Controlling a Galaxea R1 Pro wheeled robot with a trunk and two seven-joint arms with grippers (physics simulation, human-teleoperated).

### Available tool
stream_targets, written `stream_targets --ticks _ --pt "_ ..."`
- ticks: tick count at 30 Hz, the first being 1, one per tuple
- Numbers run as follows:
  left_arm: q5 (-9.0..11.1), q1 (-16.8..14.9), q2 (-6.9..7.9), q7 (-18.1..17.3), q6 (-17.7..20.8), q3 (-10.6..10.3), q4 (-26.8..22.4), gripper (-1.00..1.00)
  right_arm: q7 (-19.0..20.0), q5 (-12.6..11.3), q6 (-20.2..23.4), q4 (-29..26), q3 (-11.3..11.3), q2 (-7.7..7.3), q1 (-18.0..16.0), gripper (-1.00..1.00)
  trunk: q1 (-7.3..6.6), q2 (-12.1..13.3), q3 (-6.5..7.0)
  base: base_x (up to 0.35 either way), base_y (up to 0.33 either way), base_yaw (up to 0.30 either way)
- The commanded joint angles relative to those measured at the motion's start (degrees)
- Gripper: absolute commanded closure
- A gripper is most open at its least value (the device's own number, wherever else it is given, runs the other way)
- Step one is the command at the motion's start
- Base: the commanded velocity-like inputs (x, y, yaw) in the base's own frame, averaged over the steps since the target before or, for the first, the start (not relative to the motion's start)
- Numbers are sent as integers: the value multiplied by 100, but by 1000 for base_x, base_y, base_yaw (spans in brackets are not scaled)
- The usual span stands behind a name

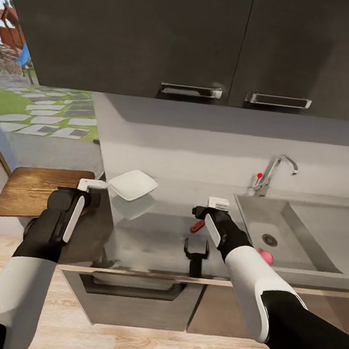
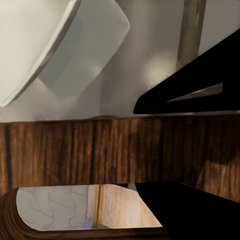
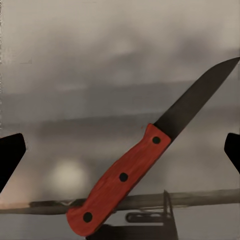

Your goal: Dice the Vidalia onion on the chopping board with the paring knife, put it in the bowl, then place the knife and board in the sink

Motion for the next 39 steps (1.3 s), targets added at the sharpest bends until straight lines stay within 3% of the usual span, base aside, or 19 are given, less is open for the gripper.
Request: stream_targets --ticks 1,13,17,19,39 --pt "-49 -6 1 -14 26 -3 -2 100 -36 -46 25 -9 4 1 -4 -100 3 -13 -22 0 0 84" --pt "-49 -5 1 -14 26 -5 63 100 -40 -33 25 -9 -10 -29 -4 -100 3 -13 -131 23 -29 60" --pt "-48 -1 1 -14 26 -20 111 100 -37 -28 16 192 -10 -282 -4 -100 3 -13 -166 0 0 0" --pt "-49 -3 1 -14 26 -23 136 100 -36 -28 16 217 -10 -310 -4 -100 3 -13 -184 0 0 0" --pt "-50 0 1 -14 26 -37 102 100 -1 -54 -11 317 8 -237 -4 -100 3 -13 -360 0 0 43"
